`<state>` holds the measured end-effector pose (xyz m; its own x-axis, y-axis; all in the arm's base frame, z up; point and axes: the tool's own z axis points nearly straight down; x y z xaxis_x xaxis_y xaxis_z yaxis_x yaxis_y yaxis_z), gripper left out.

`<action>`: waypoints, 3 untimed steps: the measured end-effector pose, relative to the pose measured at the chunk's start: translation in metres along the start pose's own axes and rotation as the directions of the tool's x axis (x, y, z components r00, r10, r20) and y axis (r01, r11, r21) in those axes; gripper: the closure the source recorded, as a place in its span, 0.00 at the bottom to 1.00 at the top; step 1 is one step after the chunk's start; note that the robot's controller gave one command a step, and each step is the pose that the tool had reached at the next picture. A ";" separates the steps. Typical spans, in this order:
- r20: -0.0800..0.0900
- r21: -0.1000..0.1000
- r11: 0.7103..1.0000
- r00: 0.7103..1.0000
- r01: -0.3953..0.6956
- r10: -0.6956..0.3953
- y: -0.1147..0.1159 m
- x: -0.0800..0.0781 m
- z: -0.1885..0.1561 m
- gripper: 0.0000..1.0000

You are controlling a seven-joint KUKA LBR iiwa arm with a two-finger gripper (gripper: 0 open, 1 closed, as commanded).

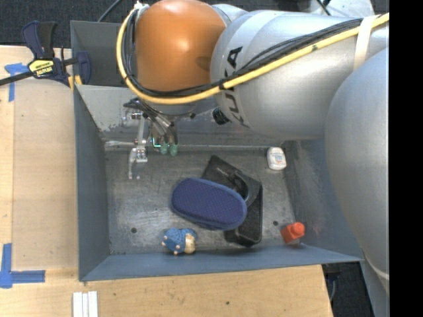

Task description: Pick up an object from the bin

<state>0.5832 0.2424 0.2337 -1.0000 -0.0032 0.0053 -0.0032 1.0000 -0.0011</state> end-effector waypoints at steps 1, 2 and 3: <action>0.012 0.000 0.935 0.935 0.355 -0.355 -0.029 0.021 0.160 0.00; 0.016 -0.002 0.917 0.917 0.398 -0.398 -0.098 0.001 0.159 0.00; 0.024 -0.003 0.960 0.959 0.281 -0.281 -0.153 0.024 0.158 0.00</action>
Offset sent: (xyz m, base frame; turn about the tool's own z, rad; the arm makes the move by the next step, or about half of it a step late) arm -0.0238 -0.0295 -0.1623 -0.3632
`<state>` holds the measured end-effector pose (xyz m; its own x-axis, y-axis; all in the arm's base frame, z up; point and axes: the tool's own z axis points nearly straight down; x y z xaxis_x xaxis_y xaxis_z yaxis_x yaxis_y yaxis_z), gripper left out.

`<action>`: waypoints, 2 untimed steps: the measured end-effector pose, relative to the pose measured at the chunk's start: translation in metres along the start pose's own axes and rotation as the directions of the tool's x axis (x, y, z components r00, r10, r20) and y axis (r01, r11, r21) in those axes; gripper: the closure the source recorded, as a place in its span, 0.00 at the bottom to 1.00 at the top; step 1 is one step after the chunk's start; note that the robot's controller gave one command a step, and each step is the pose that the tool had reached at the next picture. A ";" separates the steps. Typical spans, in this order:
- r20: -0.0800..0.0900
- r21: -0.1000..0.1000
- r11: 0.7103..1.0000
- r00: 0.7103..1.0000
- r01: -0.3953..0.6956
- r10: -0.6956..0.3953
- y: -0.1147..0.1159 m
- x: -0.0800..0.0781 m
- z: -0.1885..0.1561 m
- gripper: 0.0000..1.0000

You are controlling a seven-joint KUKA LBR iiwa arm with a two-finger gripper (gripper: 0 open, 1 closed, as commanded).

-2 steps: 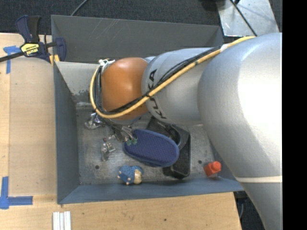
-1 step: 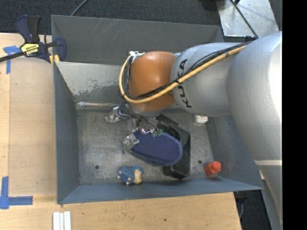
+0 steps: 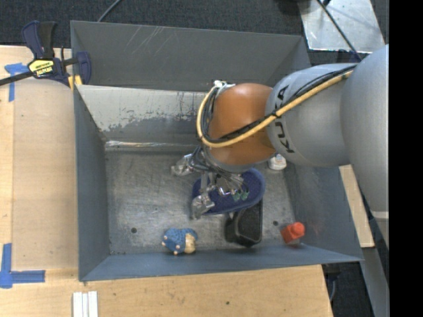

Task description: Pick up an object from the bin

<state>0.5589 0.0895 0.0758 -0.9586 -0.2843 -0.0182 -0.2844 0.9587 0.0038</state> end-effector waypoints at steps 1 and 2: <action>-0.011 0.008 1.000 0.999 0.030 -0.030 -0.114 -0.021 -0.015 0.00; -0.018 0.002 0.972 0.971 0.237 -0.237 -0.163 0.019 -0.013 0.00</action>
Offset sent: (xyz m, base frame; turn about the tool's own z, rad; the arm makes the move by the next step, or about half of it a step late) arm 0.0494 -0.0973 0.0128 -0.0387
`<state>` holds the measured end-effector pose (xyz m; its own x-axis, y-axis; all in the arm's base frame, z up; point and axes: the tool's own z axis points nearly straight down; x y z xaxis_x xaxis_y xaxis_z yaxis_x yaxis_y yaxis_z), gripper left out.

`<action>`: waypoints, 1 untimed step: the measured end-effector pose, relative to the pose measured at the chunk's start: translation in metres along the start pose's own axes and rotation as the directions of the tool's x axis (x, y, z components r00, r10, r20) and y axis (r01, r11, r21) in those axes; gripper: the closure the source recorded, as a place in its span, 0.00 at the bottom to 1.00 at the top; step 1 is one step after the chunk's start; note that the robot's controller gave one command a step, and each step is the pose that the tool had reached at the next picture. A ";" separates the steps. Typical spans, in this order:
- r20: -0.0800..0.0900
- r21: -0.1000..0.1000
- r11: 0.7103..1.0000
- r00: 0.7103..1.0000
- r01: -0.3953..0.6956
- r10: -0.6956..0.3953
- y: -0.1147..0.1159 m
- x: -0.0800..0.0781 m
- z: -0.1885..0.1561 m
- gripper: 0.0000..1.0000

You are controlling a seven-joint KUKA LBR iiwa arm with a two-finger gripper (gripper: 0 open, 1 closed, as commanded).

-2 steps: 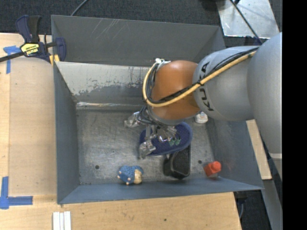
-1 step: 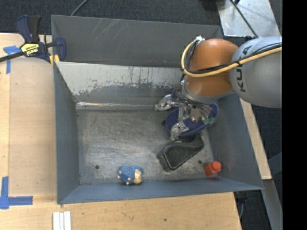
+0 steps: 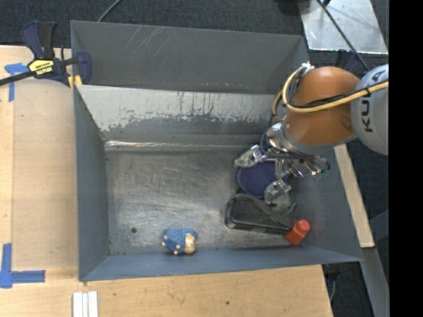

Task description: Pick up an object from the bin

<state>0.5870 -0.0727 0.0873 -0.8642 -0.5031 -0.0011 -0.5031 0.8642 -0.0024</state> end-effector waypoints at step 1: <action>0.001 -0.002 1.000 1.000 0.000 0.000 0.001 -0.001 0.000 1.00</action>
Offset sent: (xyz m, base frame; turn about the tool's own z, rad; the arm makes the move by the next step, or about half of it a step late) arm 0.0000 0.0000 0.0000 0.0000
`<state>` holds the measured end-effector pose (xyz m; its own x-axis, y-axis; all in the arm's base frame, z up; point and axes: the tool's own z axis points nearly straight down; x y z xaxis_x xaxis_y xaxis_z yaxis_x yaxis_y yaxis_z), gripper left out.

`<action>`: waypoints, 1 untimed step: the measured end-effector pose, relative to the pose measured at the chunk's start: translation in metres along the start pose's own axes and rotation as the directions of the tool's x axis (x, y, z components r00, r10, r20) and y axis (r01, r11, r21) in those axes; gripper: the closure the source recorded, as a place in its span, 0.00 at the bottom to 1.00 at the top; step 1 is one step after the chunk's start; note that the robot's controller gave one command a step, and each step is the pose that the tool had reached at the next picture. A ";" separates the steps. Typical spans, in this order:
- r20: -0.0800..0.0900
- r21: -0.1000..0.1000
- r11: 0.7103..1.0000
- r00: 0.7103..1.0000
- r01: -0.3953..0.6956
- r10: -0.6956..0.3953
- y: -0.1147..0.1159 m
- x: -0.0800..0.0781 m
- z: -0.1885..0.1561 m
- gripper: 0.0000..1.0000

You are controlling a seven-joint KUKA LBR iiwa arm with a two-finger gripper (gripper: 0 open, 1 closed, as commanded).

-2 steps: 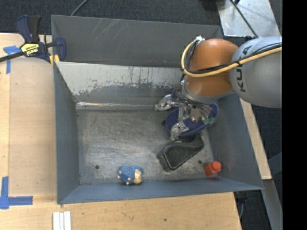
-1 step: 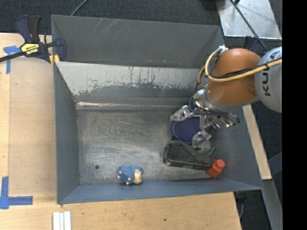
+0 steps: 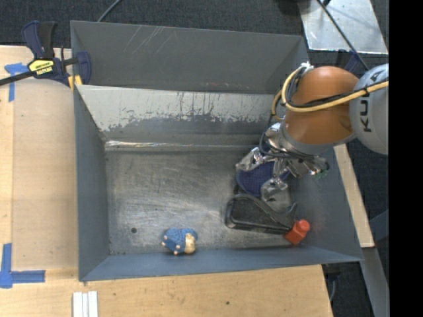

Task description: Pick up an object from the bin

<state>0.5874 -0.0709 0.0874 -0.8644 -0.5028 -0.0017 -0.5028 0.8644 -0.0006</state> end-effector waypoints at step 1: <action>0.008 0.006 0.999 0.999 -0.043 0.042 -0.003 0.002 -0.108 1.00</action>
Offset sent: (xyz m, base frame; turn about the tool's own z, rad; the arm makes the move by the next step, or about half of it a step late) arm -0.0031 -0.0035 0.1027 0.0421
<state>0.5867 -0.0749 0.1958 -0.8849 -0.4657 -0.0098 -0.4656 0.8850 -0.0065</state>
